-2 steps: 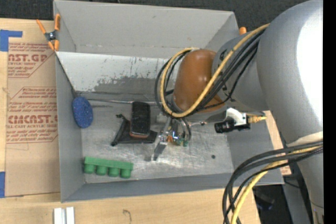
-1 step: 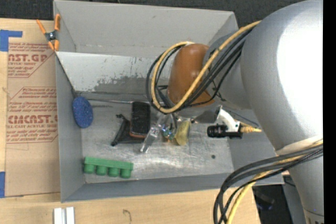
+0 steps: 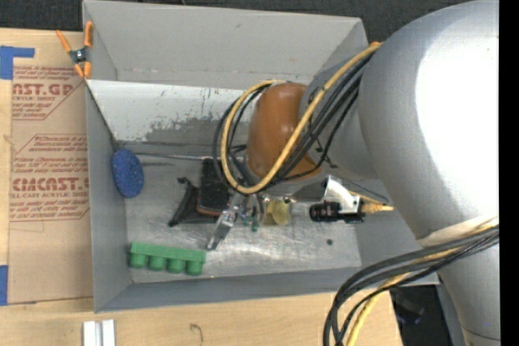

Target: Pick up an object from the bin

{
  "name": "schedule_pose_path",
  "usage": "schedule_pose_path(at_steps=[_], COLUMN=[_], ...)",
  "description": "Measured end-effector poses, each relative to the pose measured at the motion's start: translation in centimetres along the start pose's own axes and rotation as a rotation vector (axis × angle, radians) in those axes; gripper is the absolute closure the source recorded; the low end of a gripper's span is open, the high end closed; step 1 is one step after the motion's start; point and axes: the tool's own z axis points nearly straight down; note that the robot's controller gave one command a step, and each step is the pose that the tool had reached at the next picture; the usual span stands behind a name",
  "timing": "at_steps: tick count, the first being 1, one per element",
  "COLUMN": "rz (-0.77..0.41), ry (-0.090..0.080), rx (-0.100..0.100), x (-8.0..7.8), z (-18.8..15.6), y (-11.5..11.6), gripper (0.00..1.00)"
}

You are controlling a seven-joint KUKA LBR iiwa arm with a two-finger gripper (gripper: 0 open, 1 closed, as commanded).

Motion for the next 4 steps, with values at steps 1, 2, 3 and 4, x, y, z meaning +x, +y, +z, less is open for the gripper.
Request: schedule_pose_path(at_steps=[1,2,3,4], rz=[0.239,0.238,0.228,0.205], ry=[0.000,0.000,0.006,0.000], rx=[0.001,0.001,0.007,-0.001], x=[0.2,0.2,0.9,1.5], z=[0.5,0.5,-3.1,-6.8], y=[2.4,2.4,3.4,3.6], gripper=[1.00,1.00,1.00,1.00])
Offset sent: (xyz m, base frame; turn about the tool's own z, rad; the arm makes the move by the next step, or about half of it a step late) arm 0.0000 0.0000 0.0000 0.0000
